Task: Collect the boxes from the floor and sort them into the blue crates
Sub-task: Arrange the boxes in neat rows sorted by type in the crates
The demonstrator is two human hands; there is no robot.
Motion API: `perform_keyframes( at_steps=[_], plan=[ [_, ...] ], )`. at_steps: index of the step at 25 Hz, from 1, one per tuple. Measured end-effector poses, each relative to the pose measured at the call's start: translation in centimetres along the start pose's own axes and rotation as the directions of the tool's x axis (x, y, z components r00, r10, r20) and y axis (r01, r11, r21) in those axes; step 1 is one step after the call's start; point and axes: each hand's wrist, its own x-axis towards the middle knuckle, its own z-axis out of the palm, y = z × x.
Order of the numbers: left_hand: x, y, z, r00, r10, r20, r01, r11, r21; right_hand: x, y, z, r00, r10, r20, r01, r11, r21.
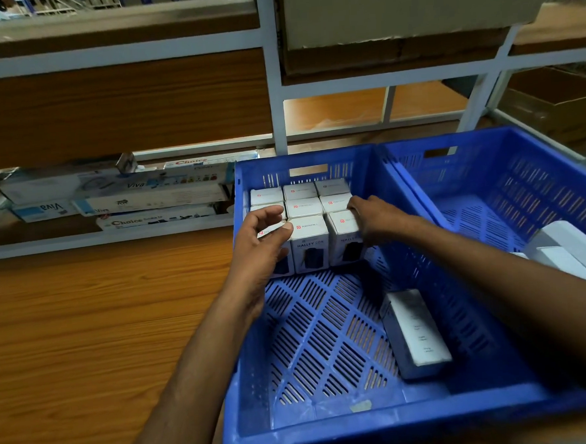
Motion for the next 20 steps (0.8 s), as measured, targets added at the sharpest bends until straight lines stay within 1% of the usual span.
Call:
perform_keyframes(
  at_steps=[2,5,6,7,9,11,16,18,20],
  plan=[
    [0.1,-0.1,0.0,1.0,-0.002,0.003,0.002,1.0,0.002,0.7,-0.3,1.0,0.997,0.07,-0.034,-0.066,0.992,0.107],
    [0.3,-0.2,0.0,1.0,-0.004,0.006,0.004,1.0,0.002,1.5,-0.7,2.3,0.966,0.241,-0.094,-0.21,0.943,0.258],
    [0.3,-0.2,0.0,1.0,-0.006,0.006,0.006,1.0,0.004,1.7,-0.7,2.4,0.959,0.273,-0.08,-0.24,0.927,0.286],
    [0.4,-0.2,0.0,1.0,-0.008,0.007,0.008,1.0,0.005,1.8,-0.7,2.5,0.96,0.276,-0.053,-0.249,0.922,0.296],
    [0.5,-0.2,0.0,1.0,-0.011,0.01,0.011,1.0,0.004,2.0,-0.5,2.5,0.974,0.226,-0.022,-0.212,0.941,0.265],
    [0.6,-0.2,0.0,1.0,-0.014,0.015,0.014,1.0,0.001,2.1,-0.3,2.5,0.979,0.204,-0.027,-0.19,0.948,0.255],
    [0.6,-0.2,0.1,0.999,-0.024,0.04,0.023,1.0,0.012,1.5,-0.7,2.5,0.976,0.217,-0.004,-0.209,0.941,0.267],
    [0.5,-0.2,0.2,0.999,-0.018,0.05,0.017,0.999,0.036,0.6,-0.8,1.6,0.971,0.239,0.027,-0.239,0.946,0.22],
    [0.4,-0.3,0.2,0.998,-0.012,0.059,0.008,0.998,0.063,-0.7,-0.5,0.6,0.966,0.256,0.043,-0.259,0.956,0.137]
  ],
)
